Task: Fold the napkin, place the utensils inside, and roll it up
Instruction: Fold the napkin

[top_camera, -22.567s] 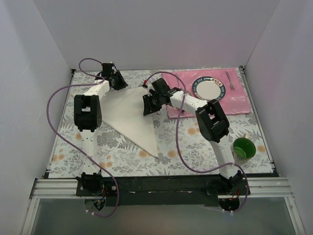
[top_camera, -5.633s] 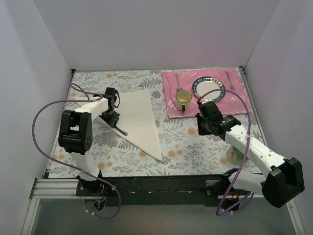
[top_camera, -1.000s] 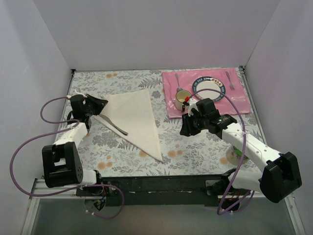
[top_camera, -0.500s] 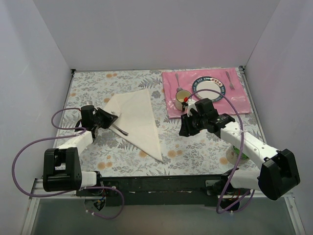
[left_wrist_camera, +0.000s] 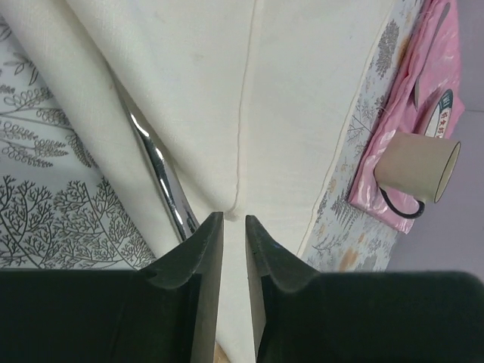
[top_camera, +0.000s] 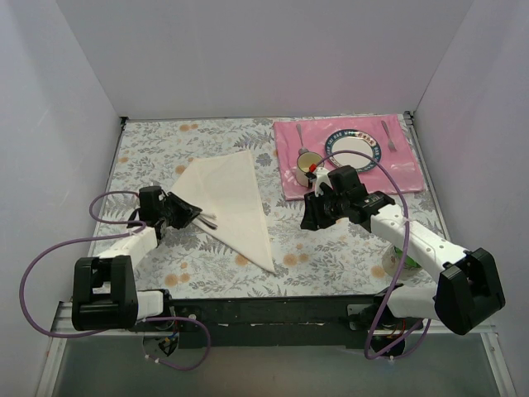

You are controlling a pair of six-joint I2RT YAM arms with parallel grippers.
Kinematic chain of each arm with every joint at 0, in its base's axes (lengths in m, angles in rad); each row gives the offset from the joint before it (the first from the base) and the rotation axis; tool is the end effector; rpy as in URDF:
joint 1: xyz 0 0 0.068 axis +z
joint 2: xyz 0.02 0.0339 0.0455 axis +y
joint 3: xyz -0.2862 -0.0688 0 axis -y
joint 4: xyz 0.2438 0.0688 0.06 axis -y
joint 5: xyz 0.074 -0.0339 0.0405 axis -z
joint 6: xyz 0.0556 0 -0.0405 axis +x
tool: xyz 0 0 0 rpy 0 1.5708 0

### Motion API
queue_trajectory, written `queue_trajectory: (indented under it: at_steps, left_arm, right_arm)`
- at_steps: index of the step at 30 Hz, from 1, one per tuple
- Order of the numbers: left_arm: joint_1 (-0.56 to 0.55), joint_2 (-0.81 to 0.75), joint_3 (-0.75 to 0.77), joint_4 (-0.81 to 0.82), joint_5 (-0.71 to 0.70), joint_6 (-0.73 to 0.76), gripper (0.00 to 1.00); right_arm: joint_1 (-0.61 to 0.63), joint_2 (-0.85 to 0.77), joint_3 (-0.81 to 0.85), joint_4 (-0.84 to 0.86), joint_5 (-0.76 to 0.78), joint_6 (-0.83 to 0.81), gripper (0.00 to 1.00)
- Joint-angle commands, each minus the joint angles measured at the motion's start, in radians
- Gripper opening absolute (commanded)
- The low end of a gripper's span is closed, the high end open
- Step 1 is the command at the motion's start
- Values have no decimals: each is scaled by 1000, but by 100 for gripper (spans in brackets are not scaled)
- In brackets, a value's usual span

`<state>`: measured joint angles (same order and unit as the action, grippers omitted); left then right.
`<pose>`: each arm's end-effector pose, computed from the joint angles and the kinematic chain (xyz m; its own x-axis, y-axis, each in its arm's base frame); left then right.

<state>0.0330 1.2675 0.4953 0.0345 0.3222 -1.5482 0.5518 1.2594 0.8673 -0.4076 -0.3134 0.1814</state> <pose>0.2453 -0.0095 0.1743 -0.2180 -0.9560 0.1962 -0.6675 -0.0006 -0.7446 0.2201 0.1556 0.2572 -0.7237 -0.2439 -0.6456 -0.5603 0.7538 0.3432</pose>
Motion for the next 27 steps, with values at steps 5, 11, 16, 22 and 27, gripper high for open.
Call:
queue_trajectory:
  at_steps: [5,11,16,22,27]
  left_arm:
    - [-5,-129,45,-140,1,57,31]
    - [-19,-15,224,-280,26,85,57]
    - [-189,124,348,-421,-162,186,53]
    - [-424,280,566,-633,-618,235,57]
    - [-559,388,632,-702,-836,209,55]
  right_arm:
    - [3,12,4,43,-19,1,40]
    - [11,34,24,41,-29,-6,41]
    - [19,40,52,29,-23,-13,43]
    - [22,37,47,26,-21,-11,43]
    - [23,32,35,26,-18,-13,43]
